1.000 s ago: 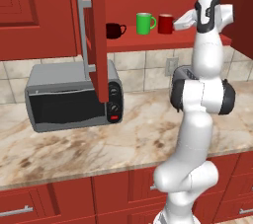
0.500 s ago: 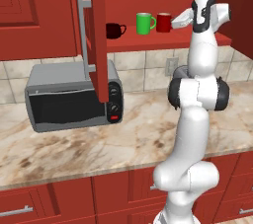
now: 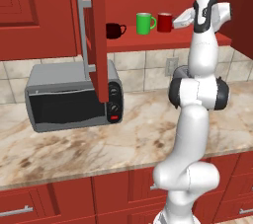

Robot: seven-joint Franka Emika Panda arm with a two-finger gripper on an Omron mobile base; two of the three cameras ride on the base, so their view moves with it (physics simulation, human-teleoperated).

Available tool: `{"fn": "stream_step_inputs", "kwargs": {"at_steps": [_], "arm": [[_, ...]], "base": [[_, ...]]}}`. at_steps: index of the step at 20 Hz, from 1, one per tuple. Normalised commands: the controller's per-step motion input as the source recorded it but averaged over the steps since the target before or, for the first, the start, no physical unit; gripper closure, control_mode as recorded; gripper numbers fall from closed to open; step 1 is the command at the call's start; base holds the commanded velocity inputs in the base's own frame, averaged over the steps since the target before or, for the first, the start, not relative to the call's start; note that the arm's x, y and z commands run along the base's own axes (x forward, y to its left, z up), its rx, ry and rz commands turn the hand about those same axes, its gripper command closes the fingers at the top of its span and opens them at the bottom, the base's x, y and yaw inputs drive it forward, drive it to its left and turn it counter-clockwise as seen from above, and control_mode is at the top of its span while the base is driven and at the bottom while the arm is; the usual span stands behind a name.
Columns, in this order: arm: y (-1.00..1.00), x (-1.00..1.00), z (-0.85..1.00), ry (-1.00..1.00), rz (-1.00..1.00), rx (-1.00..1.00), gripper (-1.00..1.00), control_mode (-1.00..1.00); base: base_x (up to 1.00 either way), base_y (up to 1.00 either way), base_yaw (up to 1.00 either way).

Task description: Pick the mug on the counter and place it in the cabinet with the handle facing the right, like the mugs already inside.

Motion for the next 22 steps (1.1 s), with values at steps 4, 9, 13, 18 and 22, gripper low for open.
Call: {"fn": "stream_step_inputs", "kwargs": {"at_steps": [4,9,13,18,22], "arm": [[-0.01,0.05,-0.19,0.00,0.00,-0.05,1.00,-1.00],[0.00,0.08,-0.14,0.00,0.00,-0.03,1.00,-1.00],[0.00,0.13,-0.15,0.00,0.00,-0.03,1.00,-1.00],[0.00,0.04,-0.06,0.00,0.00,-0.01,1.00,-1.00],[0.00,0.00,0.00,0.00,0.00,0.00,-1.00,-1.00]], "base": [[0.00,0.00,0.00],[0.00,0.00,0.00],[0.00,0.00,0.00],[0.00,0.00,0.00],[0.00,0.00,0.00]]}}
